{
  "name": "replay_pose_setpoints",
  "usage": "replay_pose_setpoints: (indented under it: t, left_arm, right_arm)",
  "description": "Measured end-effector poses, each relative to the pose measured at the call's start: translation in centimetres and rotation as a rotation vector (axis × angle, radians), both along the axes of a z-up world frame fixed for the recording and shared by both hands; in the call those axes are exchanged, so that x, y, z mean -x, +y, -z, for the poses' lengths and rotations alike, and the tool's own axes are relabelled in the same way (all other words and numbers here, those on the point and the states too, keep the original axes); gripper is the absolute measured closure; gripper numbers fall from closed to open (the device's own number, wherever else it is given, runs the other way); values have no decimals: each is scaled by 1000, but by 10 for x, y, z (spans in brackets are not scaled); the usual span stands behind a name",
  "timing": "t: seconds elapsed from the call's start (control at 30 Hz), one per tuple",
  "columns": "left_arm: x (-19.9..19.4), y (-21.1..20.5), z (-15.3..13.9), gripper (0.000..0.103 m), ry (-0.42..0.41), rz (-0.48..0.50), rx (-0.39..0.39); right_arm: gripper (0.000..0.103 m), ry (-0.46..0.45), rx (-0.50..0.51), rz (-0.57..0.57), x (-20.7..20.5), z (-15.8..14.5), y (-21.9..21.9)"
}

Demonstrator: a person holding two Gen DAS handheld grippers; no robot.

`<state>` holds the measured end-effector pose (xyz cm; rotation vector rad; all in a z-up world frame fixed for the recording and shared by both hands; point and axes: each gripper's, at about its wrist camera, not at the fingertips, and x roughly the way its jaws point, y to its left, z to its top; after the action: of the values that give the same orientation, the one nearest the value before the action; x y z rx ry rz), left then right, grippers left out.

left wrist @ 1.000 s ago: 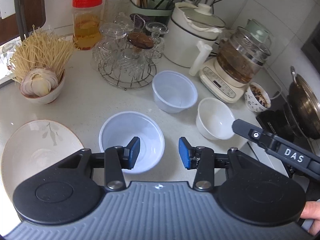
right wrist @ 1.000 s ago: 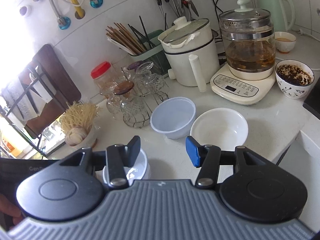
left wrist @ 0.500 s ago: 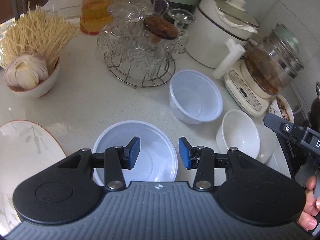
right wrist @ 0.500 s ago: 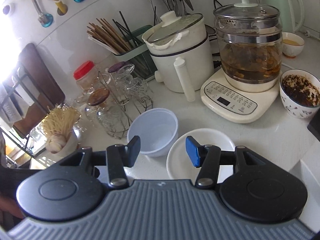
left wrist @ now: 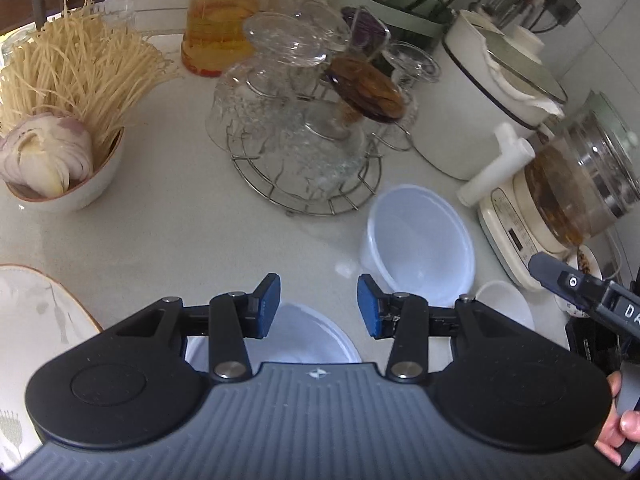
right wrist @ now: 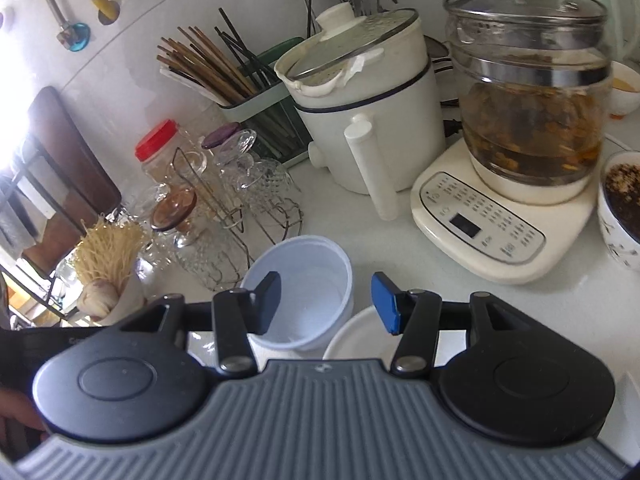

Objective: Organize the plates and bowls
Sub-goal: 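Close the left gripper on the rim of the second translucent bowl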

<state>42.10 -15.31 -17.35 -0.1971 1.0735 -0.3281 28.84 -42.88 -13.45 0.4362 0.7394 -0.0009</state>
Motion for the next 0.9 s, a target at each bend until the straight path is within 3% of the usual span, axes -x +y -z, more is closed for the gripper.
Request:
replay_pose_setpoints:
  t: [0.43,0.73,0.8,0.9]
  left_arm:
    - [-20,-10,21,55,54,23,67]
    - [-30,-29,29,56,98,44,104]
    - [-34,-32,31,60,109,35,121]
    - [-39,-38,38,74,136,32,116]
  right_arm:
    - [51,96,-3,-54,-50,33,0]
    - [69,141,-17,-76,-62,49,0]
    - [75,153,-33,-87,-66,52,-2]
    - [76,170,-46,-98,-71,56,-4]
